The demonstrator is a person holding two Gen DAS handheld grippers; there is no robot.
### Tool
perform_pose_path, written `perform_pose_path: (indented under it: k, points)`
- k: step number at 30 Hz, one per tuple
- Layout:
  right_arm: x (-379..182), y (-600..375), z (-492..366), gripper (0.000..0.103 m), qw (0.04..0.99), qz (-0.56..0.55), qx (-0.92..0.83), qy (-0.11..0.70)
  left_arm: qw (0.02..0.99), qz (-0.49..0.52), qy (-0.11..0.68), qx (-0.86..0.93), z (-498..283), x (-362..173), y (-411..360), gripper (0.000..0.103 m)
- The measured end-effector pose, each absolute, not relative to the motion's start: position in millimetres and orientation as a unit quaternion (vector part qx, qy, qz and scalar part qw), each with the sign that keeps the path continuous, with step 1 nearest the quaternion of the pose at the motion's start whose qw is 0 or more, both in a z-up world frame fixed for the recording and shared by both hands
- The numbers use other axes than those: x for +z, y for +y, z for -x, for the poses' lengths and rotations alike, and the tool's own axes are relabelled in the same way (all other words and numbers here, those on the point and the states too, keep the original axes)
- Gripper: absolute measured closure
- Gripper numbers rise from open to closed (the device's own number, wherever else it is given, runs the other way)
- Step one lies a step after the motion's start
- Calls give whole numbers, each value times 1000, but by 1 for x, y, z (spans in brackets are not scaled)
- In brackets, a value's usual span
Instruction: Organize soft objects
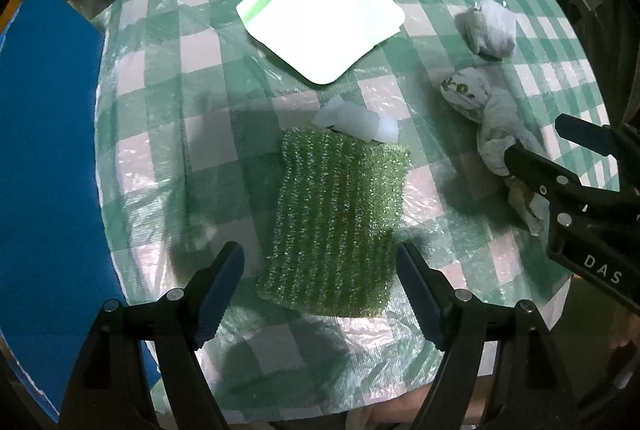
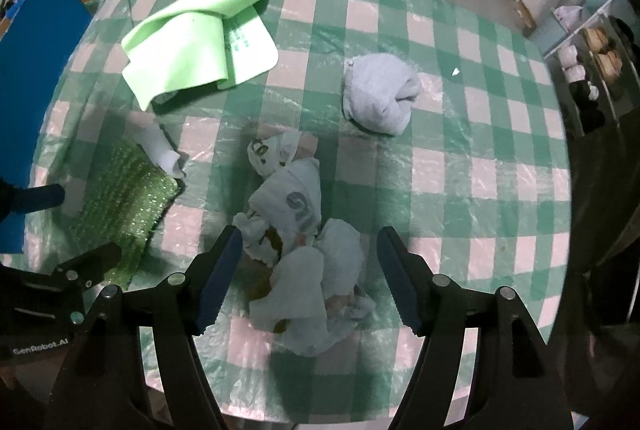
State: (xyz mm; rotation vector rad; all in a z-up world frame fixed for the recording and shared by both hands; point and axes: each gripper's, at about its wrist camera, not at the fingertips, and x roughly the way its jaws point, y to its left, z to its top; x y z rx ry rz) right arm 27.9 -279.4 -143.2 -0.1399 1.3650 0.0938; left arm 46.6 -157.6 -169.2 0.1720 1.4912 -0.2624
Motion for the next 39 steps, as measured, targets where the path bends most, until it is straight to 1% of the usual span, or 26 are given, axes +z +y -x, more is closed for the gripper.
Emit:
perform_pose_path:
  k: [6, 10, 16, 19, 21, 22, 24, 25, 26, 27, 28, 30, 31, 39]
  points:
    - [-163, -282, -33, 34, 758, 52, 53, 648, 714, -78, 685, -123, -54, -184, -168, 23]
    - [-171, -283, -34, 34, 752, 48, 57, 655, 706, -68, 693, -127, -55, -195, -162, 23]
    - [-178, -290, -36, 34, 749, 31, 61, 659, 712, -56, 686, -137, -55, -191, -155, 23]
    - [-185, -291, -38, 44, 745, 18, 66, 663, 718, -62, 680, -137, -53, -191, -153, 34]
    - [-186, -290, -37, 50, 744, 12, 68, 665, 720, -67, 677, -137, -49, -189, -148, 46]
    - [-187, -288, -37, 51, 743, 11, 68, 666, 721, -69, 675, -137, -47, -188, -145, 49]
    - [-189, -286, -37, 55, 741, 5, 69, 668, 722, -66, 674, -141, -47, -188, -143, 61]
    - [-190, -284, -37, 56, 740, 2, 69, 669, 722, -65, 674, -143, -46, -185, -148, 65]
    - [-189, -282, -36, 58, 741, -1, 69, 668, 721, -63, 675, -147, -46, -185, -147, 73]
    - [-188, -280, -35, 62, 743, -4, 69, 666, 720, -61, 675, -149, -44, -183, -147, 78]
    - [-187, -279, -35, 62, 744, -6, 69, 664, 720, -58, 675, -151, -43, -183, -146, 79]
    - [-184, -278, -33, 63, 749, -10, 66, 659, 723, -56, 672, -152, -41, -180, -141, 86]
    - [-183, -277, -33, 63, 752, -12, 66, 656, 724, -56, 671, -154, -41, -179, -140, 88]
    - [-158, -268, -25, 64, 768, -14, 72, 636, 739, -67, 651, -157, -31, -160, -131, 90]
